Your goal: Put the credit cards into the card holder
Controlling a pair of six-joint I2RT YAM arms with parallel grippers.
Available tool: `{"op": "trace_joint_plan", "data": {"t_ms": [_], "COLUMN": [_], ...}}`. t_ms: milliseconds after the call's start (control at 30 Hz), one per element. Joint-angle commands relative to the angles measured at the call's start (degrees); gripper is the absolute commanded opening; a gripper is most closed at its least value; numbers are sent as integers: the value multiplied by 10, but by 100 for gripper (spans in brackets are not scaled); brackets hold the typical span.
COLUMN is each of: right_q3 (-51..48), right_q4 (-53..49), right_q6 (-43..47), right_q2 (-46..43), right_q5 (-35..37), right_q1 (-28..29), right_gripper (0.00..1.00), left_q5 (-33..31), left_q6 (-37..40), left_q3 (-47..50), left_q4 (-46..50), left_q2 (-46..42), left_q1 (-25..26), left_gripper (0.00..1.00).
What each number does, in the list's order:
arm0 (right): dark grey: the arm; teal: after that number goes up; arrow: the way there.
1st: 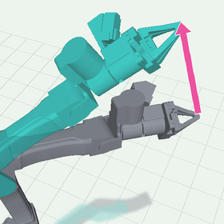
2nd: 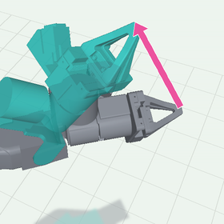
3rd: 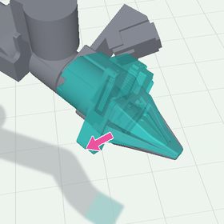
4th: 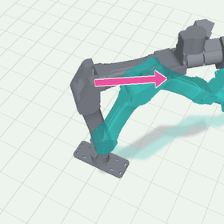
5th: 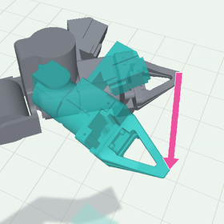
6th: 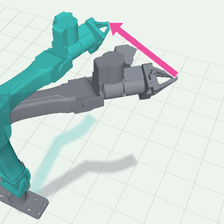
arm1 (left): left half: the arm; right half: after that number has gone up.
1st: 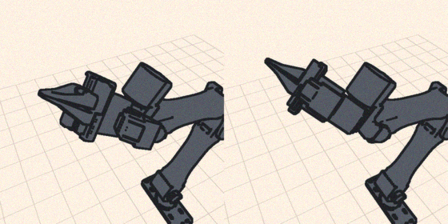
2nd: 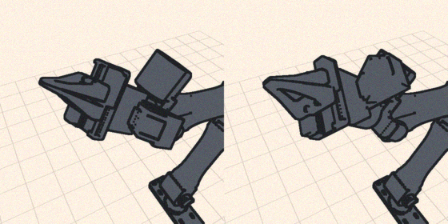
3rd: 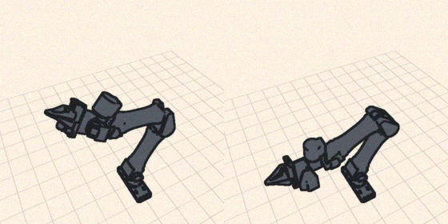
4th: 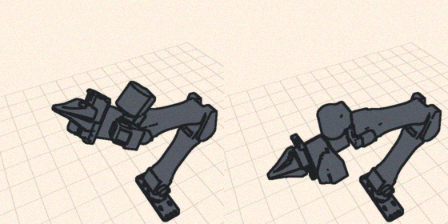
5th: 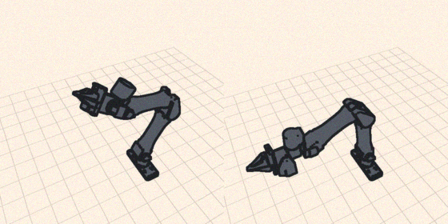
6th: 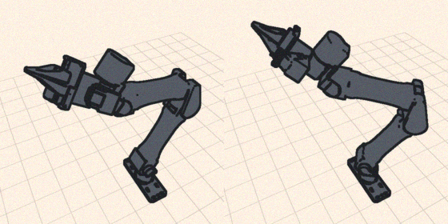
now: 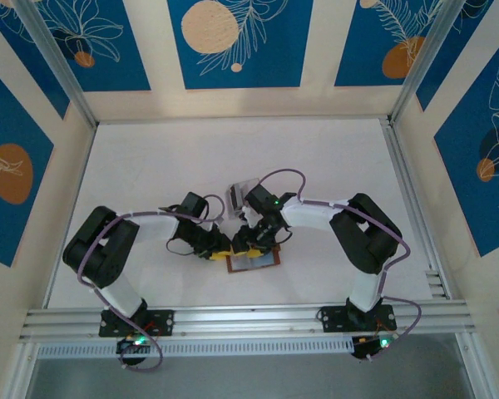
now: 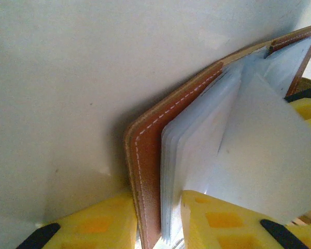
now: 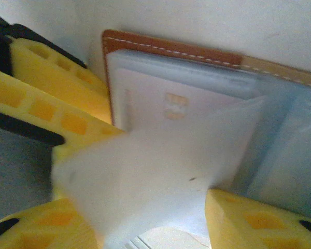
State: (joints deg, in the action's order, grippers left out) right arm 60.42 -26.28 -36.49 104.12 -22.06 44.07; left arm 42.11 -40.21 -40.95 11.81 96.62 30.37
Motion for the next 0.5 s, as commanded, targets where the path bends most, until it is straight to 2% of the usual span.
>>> {"op": "trace_joint_plan", "data": {"t_ms": [0,100,333,467], "right_q3": [11,13,11,4], "right_q4": [33,48,67,74], "right_q6": [-15,-23,-29,-35], "right_q2": [9,14,41,52], "right_q5": [-49,-66,-86,-75], "right_q1": [7,3,0,1], "right_gripper": [55,59,61,66], "left_q5": [-26,-26,-18,-1], "left_q6": [9,10,-4,-28], "left_q3": [10,9,13,25], "left_q4": [-68,-69,-78,-106], "left_q2": [61,63,50,44], "left_q1": [22,23,21,13], "left_gripper": [28,28,28,29]}}
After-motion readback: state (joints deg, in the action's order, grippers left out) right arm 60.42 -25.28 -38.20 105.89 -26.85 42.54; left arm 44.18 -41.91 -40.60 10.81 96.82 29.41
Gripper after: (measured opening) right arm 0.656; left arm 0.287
